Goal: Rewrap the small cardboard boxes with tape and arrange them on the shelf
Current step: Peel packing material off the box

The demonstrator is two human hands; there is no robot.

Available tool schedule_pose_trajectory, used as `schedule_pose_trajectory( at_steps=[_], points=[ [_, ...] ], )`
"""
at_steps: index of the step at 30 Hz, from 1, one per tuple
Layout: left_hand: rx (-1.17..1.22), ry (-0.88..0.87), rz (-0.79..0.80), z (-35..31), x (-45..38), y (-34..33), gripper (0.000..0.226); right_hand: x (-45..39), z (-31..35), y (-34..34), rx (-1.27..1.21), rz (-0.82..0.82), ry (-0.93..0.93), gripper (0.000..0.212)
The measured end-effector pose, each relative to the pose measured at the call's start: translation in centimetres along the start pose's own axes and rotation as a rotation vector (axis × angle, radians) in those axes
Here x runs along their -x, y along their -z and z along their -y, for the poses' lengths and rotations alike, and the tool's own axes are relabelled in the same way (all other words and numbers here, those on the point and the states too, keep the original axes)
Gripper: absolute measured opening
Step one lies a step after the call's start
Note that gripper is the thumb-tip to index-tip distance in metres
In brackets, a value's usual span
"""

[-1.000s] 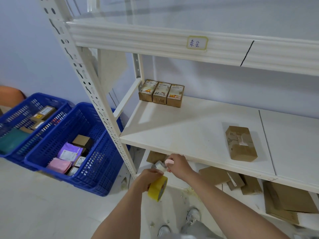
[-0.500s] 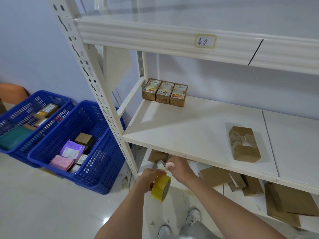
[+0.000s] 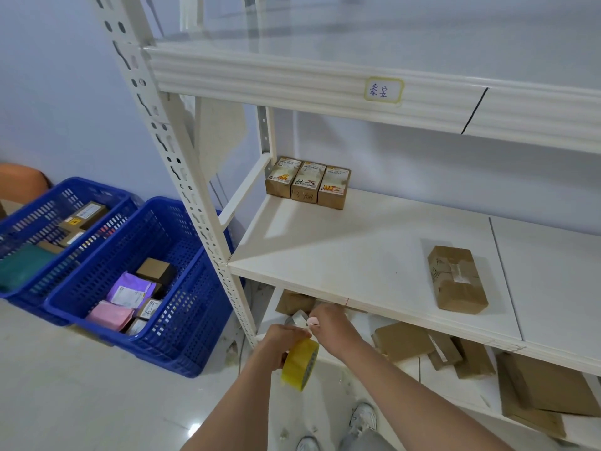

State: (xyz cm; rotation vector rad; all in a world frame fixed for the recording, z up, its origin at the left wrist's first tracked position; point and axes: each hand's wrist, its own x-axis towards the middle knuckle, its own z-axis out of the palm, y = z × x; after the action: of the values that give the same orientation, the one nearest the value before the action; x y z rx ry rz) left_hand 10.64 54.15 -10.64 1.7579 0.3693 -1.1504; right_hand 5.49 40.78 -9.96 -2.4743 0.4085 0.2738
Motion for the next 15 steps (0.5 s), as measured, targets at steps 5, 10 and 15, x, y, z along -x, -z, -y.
schedule_pose_trajectory(
  at_steps=[5,10,15],
  points=[
    [-0.034,-0.006,-0.006,-0.24,0.25,-0.14,0.032,0.53,0.16,0.42,0.035,0.021,0.034,0.039],
    [-0.057,0.010,-0.003,-0.29,-0.04,-0.12,0.036,0.65,0.38,0.54,0.128,0.029,0.033,0.040],
    [-0.100,0.007,-0.001,-0.37,-0.17,0.03,0.039,0.71,0.35,0.27,0.132,0.020,-0.006,0.039]
  ],
)
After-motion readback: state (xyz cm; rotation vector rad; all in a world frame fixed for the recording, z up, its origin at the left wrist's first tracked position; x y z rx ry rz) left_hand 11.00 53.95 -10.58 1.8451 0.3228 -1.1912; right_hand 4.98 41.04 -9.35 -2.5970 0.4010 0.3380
